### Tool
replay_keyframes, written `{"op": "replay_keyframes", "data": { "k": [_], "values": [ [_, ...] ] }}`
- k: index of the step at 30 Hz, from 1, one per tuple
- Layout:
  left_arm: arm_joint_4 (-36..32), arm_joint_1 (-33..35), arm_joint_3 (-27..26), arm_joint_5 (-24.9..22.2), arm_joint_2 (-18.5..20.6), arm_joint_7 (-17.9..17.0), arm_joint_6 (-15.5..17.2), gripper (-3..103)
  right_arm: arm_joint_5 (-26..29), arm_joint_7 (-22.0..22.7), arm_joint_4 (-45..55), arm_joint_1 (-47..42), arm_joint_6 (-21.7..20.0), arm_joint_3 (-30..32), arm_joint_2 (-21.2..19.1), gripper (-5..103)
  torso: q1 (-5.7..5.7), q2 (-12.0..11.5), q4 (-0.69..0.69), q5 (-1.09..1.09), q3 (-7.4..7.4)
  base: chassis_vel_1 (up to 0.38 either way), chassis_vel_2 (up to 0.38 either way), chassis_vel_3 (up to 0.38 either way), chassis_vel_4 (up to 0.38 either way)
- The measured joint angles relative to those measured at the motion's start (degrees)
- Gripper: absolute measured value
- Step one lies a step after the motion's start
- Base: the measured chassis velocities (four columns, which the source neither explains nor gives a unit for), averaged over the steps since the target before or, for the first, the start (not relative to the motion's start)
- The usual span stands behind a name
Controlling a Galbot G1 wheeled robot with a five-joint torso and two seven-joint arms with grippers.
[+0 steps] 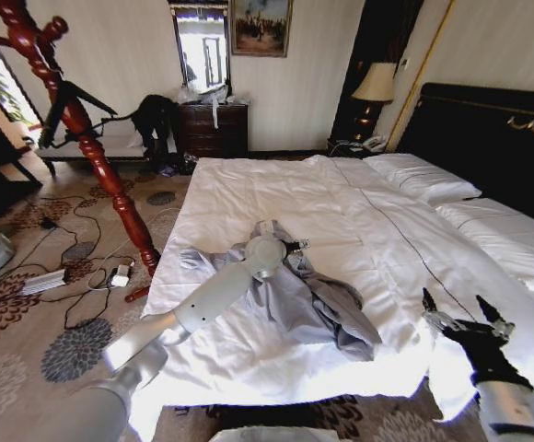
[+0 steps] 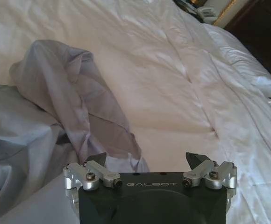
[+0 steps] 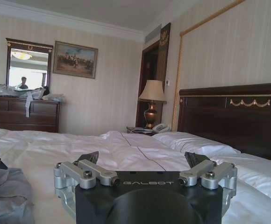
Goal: Pick up the clothes from the bed and hang them on the clothes hanger.
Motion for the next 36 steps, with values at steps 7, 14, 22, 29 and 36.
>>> {"op": "replay_keyframes", "data": {
  "k": [7,14,22,29,36],
  "values": [
    [5.23,0.29,-0.53,2.93,-2.82,-5.33,1.64,89,-0.17,0.19,-0.65,-0.12,-0.09,-0.18,-0.04,100,-0.01,0.00,0.01,0.00,0.00,0.000,0.000,0.000,0.000],
    [11.31,0.25,-1.23,5.67,-5.57,-3.06,1.97,92,0.18,0.28,-0.57,-0.11,-0.15,0.01,-0.48,100,-0.01,0.00,-0.02,0.00,0.00,0.000,0.000,0.000,0.000],
    [13.43,-1.27,-1.97,7.62,-7.58,-1.88,1.64,92,0.25,0.25,-1.30,0.24,-0.15,-0.50,-0.52,100,-0.01,0.00,-0.02,0.00,0.00,0.000,0.000,0.000,0.000],
    [14.09,-2.67,-1.95,6.88,-7.59,-3.40,2.26,92,0.23,0.23,-2.18,0.67,-0.06,-0.91,-0.61,100,-0.01,0.01,-0.02,0.00,0.00,0.000,0.000,0.000,0.000],
    [18.32,-2.80,-1.07,8.90,-7.50,-0.57,2.33,92,0.60,0.15,-1.81,0.26,0.39,-0.14,-0.54,100,0.00,0.00,0.00,-0.01,0.00,0.000,0.000,0.000,0.000]
  ]
}}
